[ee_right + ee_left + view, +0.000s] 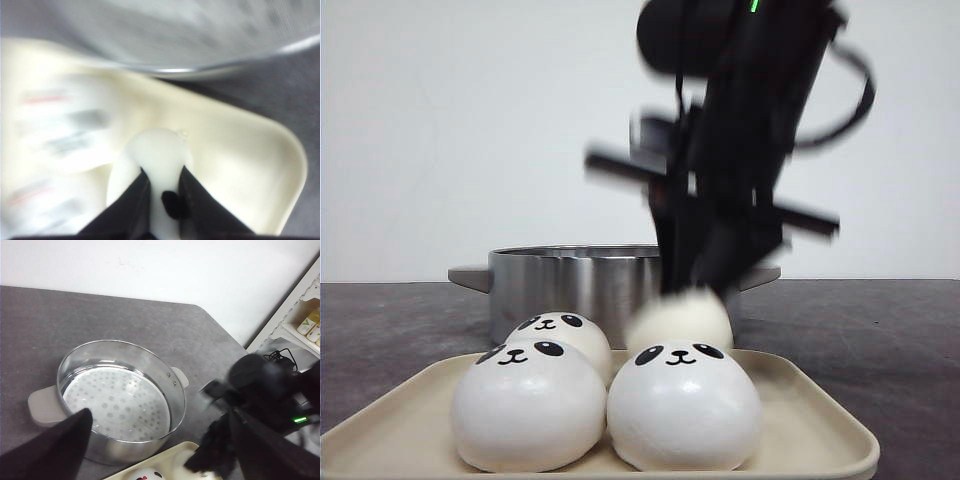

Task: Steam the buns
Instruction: 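Reach the right gripper down and grasp the farthest panda bun, then lift the bun with the right gripper and release it into the pot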

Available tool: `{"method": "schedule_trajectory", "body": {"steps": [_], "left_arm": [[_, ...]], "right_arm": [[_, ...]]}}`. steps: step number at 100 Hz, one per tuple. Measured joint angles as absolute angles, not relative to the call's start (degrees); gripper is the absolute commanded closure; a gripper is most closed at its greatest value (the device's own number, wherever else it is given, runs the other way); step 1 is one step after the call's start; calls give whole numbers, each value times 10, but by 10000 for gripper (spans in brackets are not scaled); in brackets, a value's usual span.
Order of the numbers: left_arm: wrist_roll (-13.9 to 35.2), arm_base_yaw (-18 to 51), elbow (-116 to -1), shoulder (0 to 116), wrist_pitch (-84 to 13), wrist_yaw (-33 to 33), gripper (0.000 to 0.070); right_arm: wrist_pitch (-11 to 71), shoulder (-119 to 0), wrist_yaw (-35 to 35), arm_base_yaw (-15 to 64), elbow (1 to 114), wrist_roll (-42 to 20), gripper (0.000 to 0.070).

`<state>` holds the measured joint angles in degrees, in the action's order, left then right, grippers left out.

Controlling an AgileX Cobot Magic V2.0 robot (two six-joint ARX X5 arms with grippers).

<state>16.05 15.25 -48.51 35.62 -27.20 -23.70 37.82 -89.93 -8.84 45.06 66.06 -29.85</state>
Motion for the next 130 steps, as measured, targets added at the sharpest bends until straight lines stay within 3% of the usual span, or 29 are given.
{"method": "schedule_trajectory", "body": {"steps": [19,44,83,117,130], "left_arm": [[161,152,-485,356,-268,-237,185],[161,152,-485,365,-267,-237,185],[161,152,-485,378,-268,-237,185],[161,152,-485,379,-268,-237,185],[161,152,-485,379,-268,-237,185]], "right_arm": [[353,-821,-25,455,798,-252,694],[340,-896,44,396,938,-149,694],[279,-1115,47,326,940,-103,694],[237,-1183,30,309,940,-103,691],[239,-1190,30,307,940,-103,569]]}}
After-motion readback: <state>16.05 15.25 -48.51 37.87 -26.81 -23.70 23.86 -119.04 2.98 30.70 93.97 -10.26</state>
